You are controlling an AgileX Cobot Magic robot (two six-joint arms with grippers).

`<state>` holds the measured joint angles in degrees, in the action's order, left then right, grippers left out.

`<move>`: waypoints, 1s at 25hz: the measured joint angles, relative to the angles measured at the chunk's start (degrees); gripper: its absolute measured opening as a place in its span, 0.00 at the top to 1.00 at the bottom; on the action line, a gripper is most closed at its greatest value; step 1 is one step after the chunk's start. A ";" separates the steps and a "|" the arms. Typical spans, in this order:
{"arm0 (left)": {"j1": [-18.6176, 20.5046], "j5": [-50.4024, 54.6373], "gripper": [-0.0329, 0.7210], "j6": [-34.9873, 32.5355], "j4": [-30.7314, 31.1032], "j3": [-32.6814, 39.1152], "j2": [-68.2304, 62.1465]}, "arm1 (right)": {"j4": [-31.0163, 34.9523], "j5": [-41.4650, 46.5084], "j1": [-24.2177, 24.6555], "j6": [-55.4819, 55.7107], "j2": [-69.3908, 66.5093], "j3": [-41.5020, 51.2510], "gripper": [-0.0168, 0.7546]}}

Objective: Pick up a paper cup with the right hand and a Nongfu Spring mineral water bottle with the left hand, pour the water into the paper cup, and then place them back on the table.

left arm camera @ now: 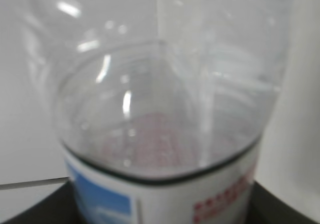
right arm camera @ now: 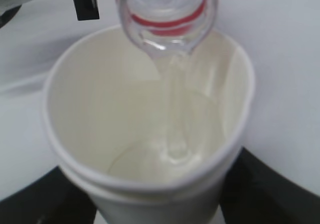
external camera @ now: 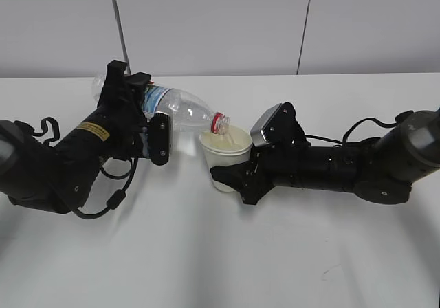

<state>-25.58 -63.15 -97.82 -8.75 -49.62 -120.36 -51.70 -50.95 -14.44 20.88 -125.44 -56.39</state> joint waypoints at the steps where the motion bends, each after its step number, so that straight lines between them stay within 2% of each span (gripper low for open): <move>1: 0.00 0.00 0.46 0.00 0.00 0.00 0.00 | 0.00 0.09 0.00 0.00 0.00 0.00 0.35; 11: 0.00 -0.34 0.46 0.67 -2.03 0.00 0.00 | 0.00 0.09 0.00 -0.03 0.00 0.00 0.35; 21: 0.00 -0.35 0.46 5.55 -2.19 0.00 0.00 | 1.74 0.13 0.00 -0.03 0.00 0.00 0.35; 25: 0.00 -0.35 0.46 9.42 -2.19 0.00 0.00 | 2.41 0.13 0.00 -0.13 0.00 0.00 0.35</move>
<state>-25.58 -63.50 -88.40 -10.95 -49.62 -120.36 -49.29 -50.83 -14.44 20.75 -125.44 -56.39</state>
